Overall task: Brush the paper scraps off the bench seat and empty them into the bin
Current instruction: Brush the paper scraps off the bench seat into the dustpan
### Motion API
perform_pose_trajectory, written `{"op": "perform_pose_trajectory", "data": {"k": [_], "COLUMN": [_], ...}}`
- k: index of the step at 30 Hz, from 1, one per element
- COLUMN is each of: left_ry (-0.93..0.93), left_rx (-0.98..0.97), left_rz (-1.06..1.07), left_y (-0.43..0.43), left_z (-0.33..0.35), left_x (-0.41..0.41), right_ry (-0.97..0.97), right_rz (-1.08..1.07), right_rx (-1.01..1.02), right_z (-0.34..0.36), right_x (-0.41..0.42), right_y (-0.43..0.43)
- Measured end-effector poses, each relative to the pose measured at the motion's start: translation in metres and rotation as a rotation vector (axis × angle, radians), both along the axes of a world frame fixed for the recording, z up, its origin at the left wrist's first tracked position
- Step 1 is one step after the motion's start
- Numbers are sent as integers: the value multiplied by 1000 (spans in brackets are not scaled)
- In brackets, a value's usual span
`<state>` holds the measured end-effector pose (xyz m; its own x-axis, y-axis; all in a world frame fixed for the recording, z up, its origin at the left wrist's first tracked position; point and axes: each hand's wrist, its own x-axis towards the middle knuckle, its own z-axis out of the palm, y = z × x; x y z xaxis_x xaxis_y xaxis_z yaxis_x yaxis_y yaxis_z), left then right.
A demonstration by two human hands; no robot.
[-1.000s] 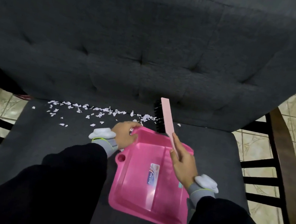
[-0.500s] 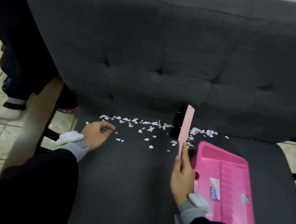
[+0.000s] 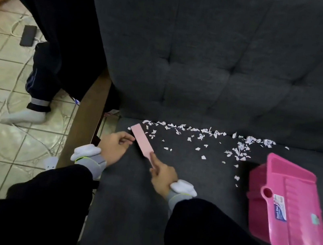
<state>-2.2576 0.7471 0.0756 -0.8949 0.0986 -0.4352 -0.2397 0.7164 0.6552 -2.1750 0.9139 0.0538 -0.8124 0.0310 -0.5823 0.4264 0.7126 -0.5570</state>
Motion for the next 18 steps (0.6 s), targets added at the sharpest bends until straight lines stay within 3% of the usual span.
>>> {"op": "perform_pose_trajectory", "data": {"k": [10,14,18], "left_ry": [-55,-36,-13], "left_rx": [56,43,31], "left_rz": [46,48,80], "left_y": [4,5,3], "left_z": [-7,-5,-3], "left_x": [13,15,19], "right_ry": [-1,40,32], "right_rz": [-457,-382,-122], "right_rx": [233,152,82], "right_z": [12,19,14], "right_x": [47,44,20], "right_y": [117,104,50]}}
